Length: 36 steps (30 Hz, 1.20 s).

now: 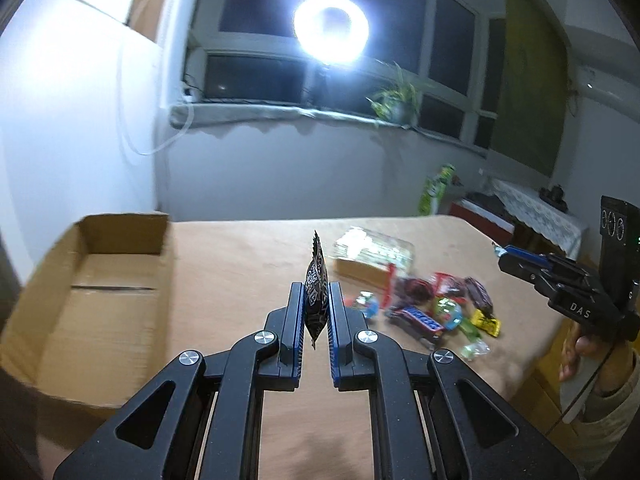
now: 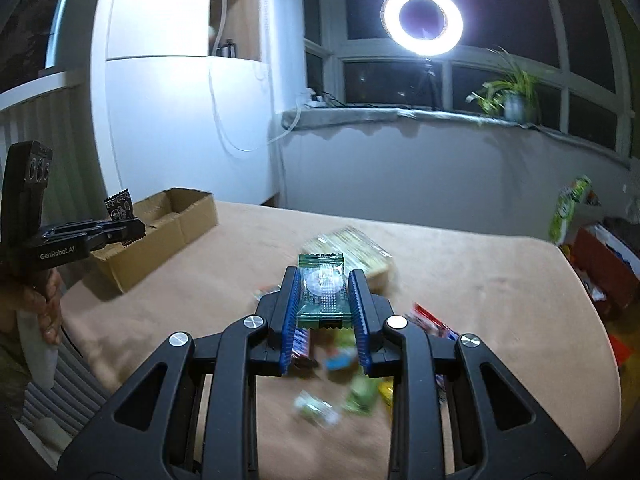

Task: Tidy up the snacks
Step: 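Carry both snacks to the cardboard box and open both tools over it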

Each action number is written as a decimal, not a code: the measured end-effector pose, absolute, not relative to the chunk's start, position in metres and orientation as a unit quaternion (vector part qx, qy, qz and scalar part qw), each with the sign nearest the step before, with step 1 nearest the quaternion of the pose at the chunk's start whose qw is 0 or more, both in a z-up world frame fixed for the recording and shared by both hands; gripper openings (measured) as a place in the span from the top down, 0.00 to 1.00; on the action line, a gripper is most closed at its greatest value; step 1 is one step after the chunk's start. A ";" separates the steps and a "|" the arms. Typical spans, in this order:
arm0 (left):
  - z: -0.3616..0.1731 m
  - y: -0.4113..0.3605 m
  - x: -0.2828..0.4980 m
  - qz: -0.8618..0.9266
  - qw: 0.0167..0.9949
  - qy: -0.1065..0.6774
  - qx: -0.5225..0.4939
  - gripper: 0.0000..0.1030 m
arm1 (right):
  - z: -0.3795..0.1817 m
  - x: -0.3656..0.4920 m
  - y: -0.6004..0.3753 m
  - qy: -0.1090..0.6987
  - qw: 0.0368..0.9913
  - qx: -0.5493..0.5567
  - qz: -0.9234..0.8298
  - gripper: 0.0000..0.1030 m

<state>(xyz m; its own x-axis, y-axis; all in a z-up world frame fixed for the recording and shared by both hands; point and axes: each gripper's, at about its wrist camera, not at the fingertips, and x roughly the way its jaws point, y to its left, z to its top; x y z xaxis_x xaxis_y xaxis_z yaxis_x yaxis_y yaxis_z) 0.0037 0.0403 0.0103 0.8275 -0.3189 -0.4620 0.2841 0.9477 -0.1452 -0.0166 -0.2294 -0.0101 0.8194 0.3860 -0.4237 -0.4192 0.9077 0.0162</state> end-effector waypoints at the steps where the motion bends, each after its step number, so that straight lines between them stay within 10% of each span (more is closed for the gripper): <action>1: 0.011 0.046 0.003 -0.153 0.956 0.246 -0.038 0.91 | -0.007 -0.015 -0.218 0.212 0.952 -0.043 0.218 0.75; 30: -0.004 0.213 -0.001 -0.015 0.964 0.244 -0.108 0.91 | -0.024 0.041 0.090 0.236 0.863 -0.131 0.428 0.73; 33: -0.009 0.217 -0.001 0.005 0.963 0.248 -0.106 0.60 | -0.034 0.045 0.084 0.241 0.865 -0.127 0.421 0.44; 34: -0.009 0.218 -0.001 0.011 0.963 0.246 -0.107 0.40 | -0.035 0.045 0.081 0.241 0.866 -0.122 0.420 0.41; 36: -0.010 0.220 -0.007 0.022 0.964 0.242 -0.112 0.31 | -0.035 0.043 0.070 0.237 0.874 -0.113 0.409 0.40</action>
